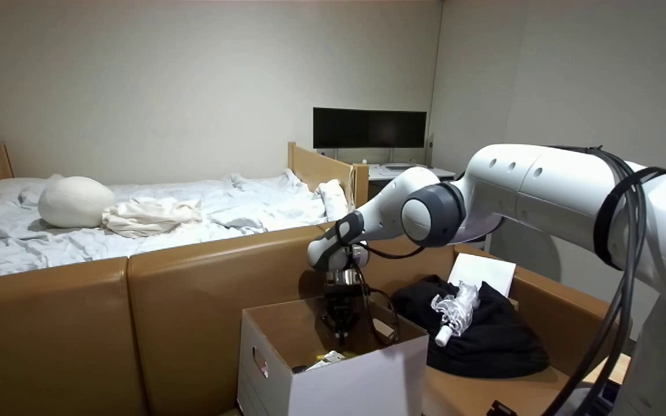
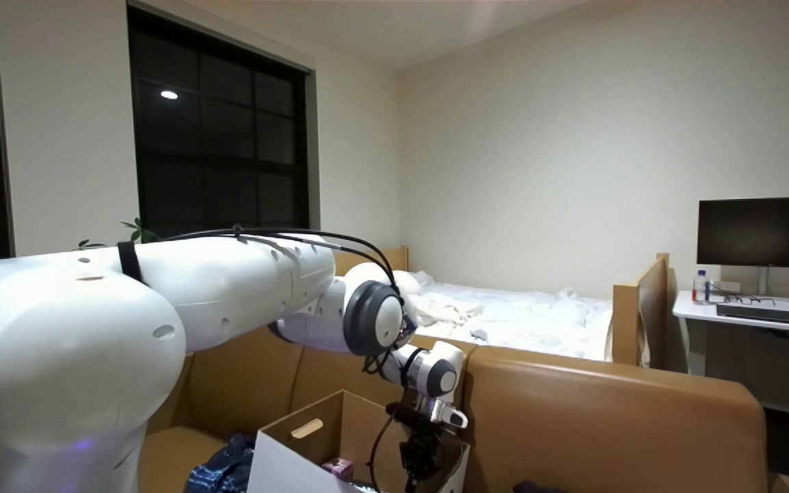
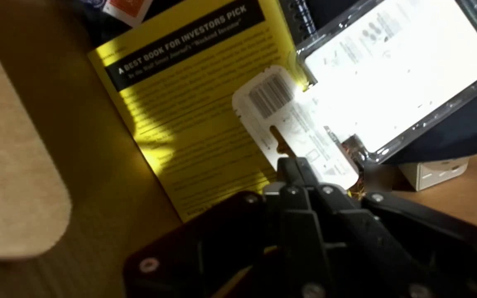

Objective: Take the umbrella and the jacket out of the box

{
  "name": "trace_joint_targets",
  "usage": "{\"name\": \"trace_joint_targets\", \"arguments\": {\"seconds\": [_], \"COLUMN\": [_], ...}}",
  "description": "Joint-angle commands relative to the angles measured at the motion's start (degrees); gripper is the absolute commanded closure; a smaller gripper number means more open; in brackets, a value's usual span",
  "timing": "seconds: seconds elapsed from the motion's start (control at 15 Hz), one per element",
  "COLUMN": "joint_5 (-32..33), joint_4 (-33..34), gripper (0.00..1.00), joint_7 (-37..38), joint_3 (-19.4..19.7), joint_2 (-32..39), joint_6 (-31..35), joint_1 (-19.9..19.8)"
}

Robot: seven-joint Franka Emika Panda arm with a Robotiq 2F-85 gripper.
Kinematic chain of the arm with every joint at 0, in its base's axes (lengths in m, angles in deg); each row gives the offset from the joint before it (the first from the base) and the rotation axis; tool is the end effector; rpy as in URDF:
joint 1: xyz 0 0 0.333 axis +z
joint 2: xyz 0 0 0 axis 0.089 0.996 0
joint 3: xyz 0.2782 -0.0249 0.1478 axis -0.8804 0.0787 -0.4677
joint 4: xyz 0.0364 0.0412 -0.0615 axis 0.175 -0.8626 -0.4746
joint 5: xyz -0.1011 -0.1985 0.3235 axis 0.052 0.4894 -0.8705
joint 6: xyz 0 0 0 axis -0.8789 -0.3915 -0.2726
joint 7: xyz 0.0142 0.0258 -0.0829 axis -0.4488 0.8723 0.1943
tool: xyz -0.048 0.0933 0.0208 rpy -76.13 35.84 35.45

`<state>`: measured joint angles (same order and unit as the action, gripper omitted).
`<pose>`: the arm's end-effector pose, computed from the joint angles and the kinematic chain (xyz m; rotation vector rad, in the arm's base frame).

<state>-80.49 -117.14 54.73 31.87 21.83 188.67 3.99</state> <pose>0.6953 0.0013 -0.0587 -2.9356 0.6070 0.6187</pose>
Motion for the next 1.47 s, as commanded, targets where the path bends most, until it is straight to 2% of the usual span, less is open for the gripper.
{"name": "trace_joint_targets", "arguments": {"seconds": [0.0,0.07,0.13,0.6,0.87,1.13,1.4], "joint_5": [-1.91,-1.88,-1.67,0.26,0.27,0.58,0.85], "joint_4": [0.65,0.34,-0.12,-2.07,-1.75,-1.76,-2.54], "gripper": [0.74,0.74,0.69,0.25,0.02,0.00,0.00], "joint_7": [2.47,2.64,2.77,4.91,10.82,14.35,14.50], "joint_3": [-0.14,-0.15,-0.04,1.79,3.95,5.24,5.15], "joint_2": [0.00,0.00,0.01,1.09,1.57,1.56,1.59], "joint_6": [-1.11,-1.11,-0.67,0.01,3.81,5.32,3.30], "joint_1": [-1.64,-1.55,-1.18,3.21,4.70,5.06,4.93]}}
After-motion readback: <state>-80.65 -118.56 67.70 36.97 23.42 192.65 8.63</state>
